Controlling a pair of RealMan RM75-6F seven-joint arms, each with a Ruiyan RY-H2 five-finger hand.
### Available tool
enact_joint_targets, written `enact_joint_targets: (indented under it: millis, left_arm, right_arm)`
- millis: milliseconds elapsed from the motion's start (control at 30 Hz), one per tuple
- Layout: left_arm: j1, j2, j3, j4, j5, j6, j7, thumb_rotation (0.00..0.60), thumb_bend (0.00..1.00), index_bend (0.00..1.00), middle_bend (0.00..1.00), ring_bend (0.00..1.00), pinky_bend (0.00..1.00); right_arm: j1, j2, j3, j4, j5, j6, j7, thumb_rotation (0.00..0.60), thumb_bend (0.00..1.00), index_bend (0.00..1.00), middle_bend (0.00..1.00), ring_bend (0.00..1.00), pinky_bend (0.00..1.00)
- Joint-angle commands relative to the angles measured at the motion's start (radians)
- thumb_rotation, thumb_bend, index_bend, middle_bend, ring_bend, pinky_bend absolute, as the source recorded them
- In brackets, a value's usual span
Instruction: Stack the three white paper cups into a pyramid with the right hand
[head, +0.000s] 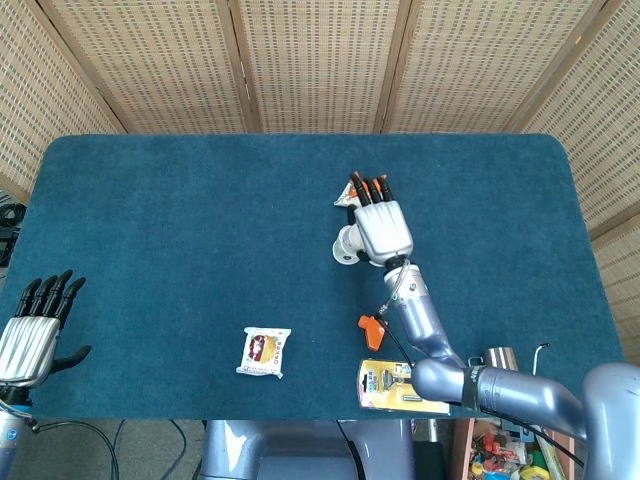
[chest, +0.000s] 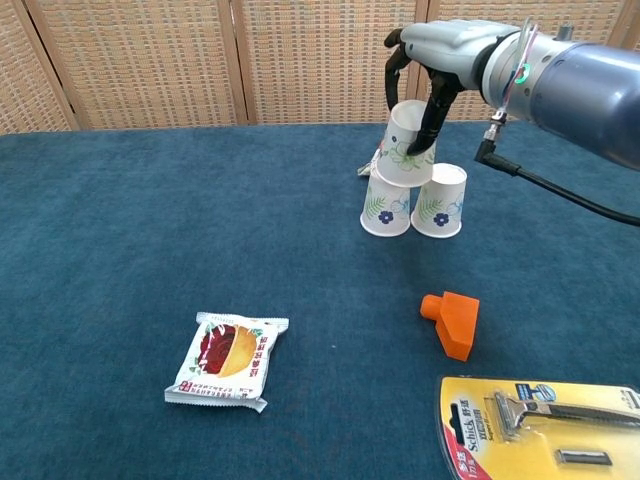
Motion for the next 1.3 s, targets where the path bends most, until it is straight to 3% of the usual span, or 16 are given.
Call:
enact_joint_targets:
  millis: [33, 500, 767, 967, 1067, 1300]
  left_arm:
    - [0.003, 0.001, -0.001, 0.000, 0.003, 0.008, -0.004, 0.600, 0.20, 0.00, 0.00, 0.00, 0.00]
    - [0.000, 0.000, 0.001, -0.004, -0.002, -0.001, -0.001, 0.600, 0.20, 0.00, 0.00, 0.00, 0.00]
    - [0.003, 0.004, 0.003, -0.008, 0.003, 0.006, -0.008, 0.600, 0.20, 0.00, 0.00, 0.00, 0.00]
    - [0.002, 0.004, 0.004, -0.007, 0.005, 0.004, -0.009, 0.600, 0.20, 0.00, 0.00, 0.00, 0.00]
    - [0.003, 0.005, 0.004, -0.007, 0.006, 0.007, -0.012, 0.600, 0.20, 0.00, 0.00, 0.00, 0.00]
    - [0.006, 0.004, 0.002, -0.004, 0.014, 0.019, -0.022, 0.600, 0.20, 0.00, 0.00, 0.00, 0.00]
  right_arm:
    - [0.011, -0.004, -0.003, 0.034, 0.017, -0.006, 0.008, 0.600, 0.04, 0.51, 0.00, 0.00, 0.00]
    - [0.029, 0.020, -0.028, 0.070, 0.057, -0.026, 0.027, 0.600, 0.04, 0.50, 0.00, 0.00, 0.00]
    - [0.035, 0.023, -0.045, 0.055, 0.077, -0.016, 0.031, 0.600, 0.04, 0.27, 0.00, 0.00, 0.00]
    - [0.035, 0.020, -0.058, 0.059, 0.072, -0.001, 0.040, 0.600, 0.04, 0.25, 0.00, 0.00, 0.00]
    - [0.026, 0.038, -0.068, 0.033, 0.065, 0.020, 0.033, 0.600, 0.04, 0.24, 0.00, 0.00, 0.00]
    - [-0.033, 0.157, -0.085, -0.150, 0.020, 0.108, 0.030, 0.600, 0.04, 0.22, 0.00, 0.00, 0.00]
